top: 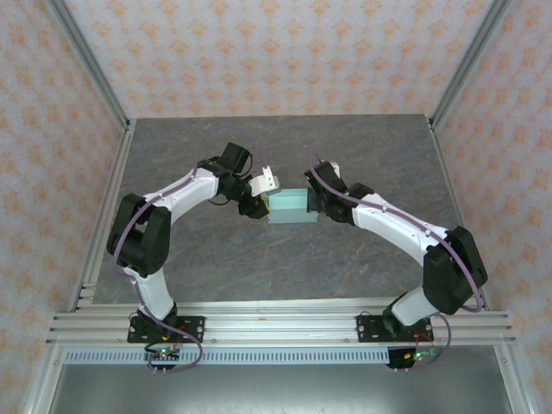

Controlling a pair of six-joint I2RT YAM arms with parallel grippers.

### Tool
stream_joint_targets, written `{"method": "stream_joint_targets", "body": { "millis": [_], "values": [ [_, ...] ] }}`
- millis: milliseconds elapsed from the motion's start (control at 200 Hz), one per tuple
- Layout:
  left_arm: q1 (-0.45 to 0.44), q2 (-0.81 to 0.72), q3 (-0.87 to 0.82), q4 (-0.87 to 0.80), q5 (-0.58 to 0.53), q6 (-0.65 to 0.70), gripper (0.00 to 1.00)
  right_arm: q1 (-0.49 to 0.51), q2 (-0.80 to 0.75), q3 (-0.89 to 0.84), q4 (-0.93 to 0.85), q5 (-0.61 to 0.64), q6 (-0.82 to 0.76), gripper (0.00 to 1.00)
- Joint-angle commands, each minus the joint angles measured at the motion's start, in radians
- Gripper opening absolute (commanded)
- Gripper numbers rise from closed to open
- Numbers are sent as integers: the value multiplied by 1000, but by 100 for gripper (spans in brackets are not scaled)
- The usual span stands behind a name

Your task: Fold the paper box

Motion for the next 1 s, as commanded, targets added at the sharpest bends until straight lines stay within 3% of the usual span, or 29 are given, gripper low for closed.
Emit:
{"method": "stream_joint_targets", "body": {
  "millis": [0,375,991],
  "values": [
    [6,14,28,-22,-39,-33,47,12,-1,-16,17,34,41,0],
    [-6,23,36,-39,-64,-42,47,14,-20,-91,95,24,116,0],
    [-7,31,42,-50,-71,-50,47,14,-52,-250,240,97,67,0]
  ]
}}
